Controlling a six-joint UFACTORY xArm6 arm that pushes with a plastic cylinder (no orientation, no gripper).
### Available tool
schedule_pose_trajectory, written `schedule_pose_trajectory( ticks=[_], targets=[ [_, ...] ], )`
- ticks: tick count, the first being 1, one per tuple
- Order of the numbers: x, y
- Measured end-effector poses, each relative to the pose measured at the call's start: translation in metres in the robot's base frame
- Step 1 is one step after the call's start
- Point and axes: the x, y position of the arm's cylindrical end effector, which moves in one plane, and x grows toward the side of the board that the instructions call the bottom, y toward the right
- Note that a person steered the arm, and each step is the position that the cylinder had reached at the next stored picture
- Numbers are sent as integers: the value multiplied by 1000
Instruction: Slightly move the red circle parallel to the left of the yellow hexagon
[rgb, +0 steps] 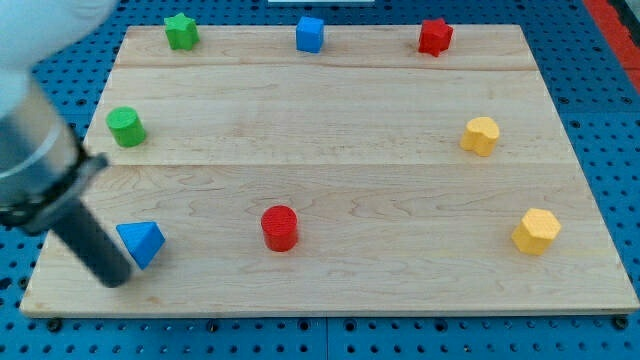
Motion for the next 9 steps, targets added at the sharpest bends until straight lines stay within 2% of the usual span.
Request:
schedule_pose_trajectory(
  ticks=[2, 3, 4, 5, 6, 7, 8, 9],
  targets=[
    [-46, -7],
    [-35, 19],
    [-27, 97],
    [-19, 212],
    [-17, 193],
    [-35, 110],
    [-70, 110],
    [-80, 178]
  ],
)
